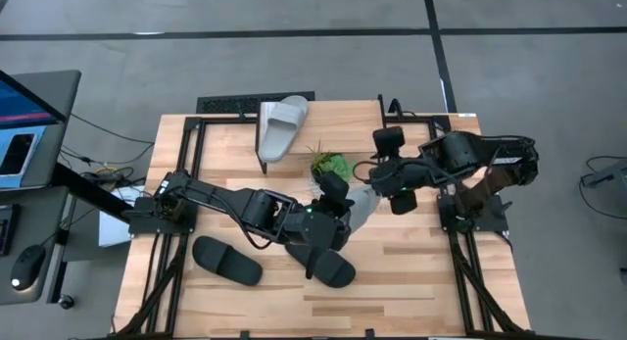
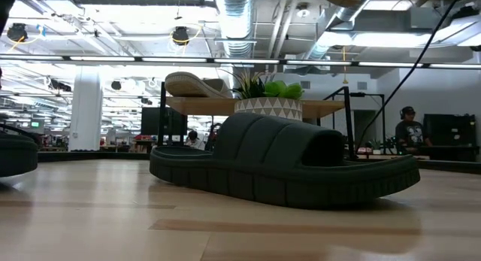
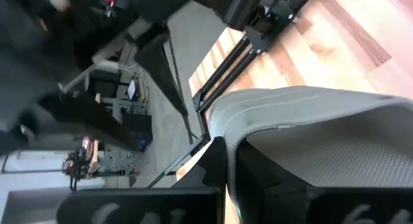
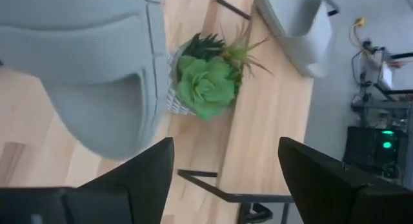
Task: Pick and place slides into the shelf
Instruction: Put the gray slide on the shelf
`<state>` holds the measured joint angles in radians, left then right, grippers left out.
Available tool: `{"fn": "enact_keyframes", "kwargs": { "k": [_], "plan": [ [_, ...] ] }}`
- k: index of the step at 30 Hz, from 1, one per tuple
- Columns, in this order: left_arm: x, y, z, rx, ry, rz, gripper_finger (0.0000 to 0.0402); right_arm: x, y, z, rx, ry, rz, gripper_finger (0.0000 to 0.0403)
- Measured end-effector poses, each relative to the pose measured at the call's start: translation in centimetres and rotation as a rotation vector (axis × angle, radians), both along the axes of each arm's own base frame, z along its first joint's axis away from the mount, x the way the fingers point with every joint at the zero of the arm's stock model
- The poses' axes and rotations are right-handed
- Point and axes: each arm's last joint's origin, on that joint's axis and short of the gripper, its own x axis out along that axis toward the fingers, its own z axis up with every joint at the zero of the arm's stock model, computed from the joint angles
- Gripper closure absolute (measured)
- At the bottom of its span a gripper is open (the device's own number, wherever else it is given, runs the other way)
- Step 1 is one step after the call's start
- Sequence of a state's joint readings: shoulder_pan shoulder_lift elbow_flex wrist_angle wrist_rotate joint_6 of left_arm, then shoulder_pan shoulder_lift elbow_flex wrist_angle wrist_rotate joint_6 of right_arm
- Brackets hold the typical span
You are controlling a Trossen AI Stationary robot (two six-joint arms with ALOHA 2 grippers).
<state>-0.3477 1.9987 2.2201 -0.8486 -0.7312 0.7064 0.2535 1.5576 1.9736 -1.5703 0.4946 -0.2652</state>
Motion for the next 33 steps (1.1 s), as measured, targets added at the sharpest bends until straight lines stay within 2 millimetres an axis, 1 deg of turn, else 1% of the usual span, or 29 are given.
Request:
{"fn": "enact_keyframes", "kwargs": {
  "k": [5, 10, 14, 21, 26, 30, 33],
  "plan": [
    [0.0, 0.2, 0.1, -0.009, -0.029, 0.059, 0.0401, -2.0, -0.9, 1.4, 0.034, -0.077, -0.046, 0.0133],
    [0.0, 0.6, 0.1, 0.008, -0.049, 0.112, 0.0401, -5.1, -2.0, 3.2, 0.093, -0.190, -0.121, 0.0133],
    [0.3, 1.2, 0.3, -0.018, -0.095, 0.163, 0.0401, -7.5, -2.8, 4.3, 0.138, -0.273, -0.171, 0.0133],
    [1.4, 2.7, 1.6, -0.099, -0.282, 0.249, 0.0401, -11.3, -3.7, 5.7, 0.224, -0.406, -0.248, 0.0133],
    [2.2, 4.3, 3.0, -0.177, -0.455, 0.308, 0.0401, -13.7, -4.2, 6.4, 0.289, -0.491, -0.299, 0.0133],
    [2.6, 5.8, 3.9, -0.236, -0.584, 0.352, 0.0401, -15.3, -4.5, 6.7, 0.330, -0.542, -0.326, 0.0133],
    [2.8, 6.9, 4.4, -0.284, -0.657, 0.383, 0.0401, -16.1, -4.6, 6.8, 0.352, -0.569, -0.341, 0.0133]
  ]
}}
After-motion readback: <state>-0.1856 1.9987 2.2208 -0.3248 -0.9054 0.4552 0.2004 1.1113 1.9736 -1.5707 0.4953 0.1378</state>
